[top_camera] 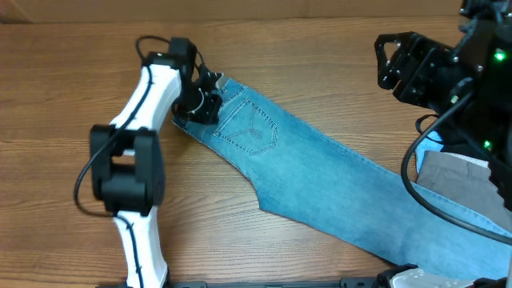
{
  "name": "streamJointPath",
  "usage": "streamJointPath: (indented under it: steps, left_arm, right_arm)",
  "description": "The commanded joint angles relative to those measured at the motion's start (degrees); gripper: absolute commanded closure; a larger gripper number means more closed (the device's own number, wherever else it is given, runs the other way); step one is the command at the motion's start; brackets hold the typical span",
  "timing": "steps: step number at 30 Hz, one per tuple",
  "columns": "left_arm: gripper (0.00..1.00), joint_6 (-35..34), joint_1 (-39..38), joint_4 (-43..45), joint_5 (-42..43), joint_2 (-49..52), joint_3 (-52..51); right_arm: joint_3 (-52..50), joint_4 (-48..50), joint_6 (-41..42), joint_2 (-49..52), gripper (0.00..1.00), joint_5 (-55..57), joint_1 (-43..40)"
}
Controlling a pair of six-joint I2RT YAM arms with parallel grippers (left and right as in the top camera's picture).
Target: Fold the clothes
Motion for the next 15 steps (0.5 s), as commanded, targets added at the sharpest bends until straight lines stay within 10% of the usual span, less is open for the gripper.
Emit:
streamJointPath:
  steps: [1,7,15]
  left_arm:
    - [0.96,-3.5,1.6,1.4,-6.9,5.5,-0.4]
    - [0.96,-13.8,9.2,-1.4,-27.5,10.3,-0.4]
    - [0.96,-19.5,30.4,-3.9,-23.7,5.4,-0.4]
  right_arm:
    - [0.1,-0.9,0.5,-0.9,0.30,0.0,0.0]
    - [0.1,-4.5,0.5,0.6,0.29,0.7,0.0]
    - [0.1,-11.0,0.5,7.0,0.25,3.0,0.0]
